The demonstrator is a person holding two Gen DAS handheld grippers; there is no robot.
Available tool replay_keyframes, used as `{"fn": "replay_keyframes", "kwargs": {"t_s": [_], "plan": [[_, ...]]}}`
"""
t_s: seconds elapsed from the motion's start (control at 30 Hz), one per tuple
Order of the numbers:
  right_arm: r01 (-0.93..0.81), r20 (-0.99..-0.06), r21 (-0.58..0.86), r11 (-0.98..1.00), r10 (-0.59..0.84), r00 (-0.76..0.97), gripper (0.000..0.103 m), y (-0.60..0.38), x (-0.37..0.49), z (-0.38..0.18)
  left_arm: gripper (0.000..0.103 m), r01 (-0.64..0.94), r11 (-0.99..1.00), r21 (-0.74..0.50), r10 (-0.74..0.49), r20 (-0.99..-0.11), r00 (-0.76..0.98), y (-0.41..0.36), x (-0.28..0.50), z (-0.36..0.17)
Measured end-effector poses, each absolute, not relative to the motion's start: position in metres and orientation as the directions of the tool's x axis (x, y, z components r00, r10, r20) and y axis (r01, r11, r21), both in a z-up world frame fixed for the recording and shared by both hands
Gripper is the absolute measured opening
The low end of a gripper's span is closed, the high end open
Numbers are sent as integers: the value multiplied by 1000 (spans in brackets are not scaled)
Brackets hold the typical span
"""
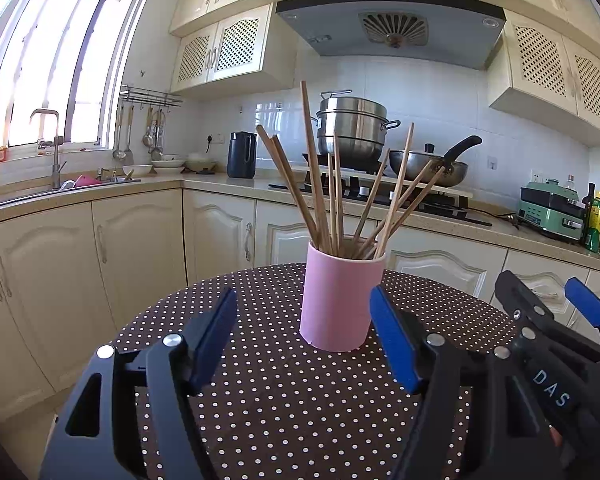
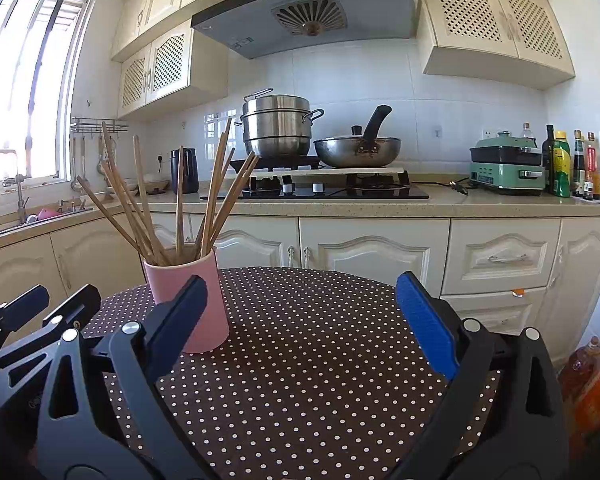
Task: Organize utensils
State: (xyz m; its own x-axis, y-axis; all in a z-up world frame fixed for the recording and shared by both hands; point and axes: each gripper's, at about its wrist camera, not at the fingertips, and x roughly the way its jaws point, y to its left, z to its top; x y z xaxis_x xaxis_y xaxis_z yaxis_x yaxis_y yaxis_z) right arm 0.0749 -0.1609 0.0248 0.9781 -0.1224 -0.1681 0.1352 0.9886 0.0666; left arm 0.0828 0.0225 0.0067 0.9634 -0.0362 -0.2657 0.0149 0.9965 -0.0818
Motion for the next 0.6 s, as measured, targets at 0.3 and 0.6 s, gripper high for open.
{"fn": "replay_keyframes", "kwargs": {"t_s": [0.3, 0.6], "plan": [[134, -170, 67, 989, -121, 978, 94, -161, 76, 25, 69, 14, 996, -84, -36, -266, 963, 23, 83, 6], [132, -173, 66, 989, -119, 978, 94, -161, 76, 24, 70, 9, 996, -86, -32, -269, 963, 23, 84, 5]]}}
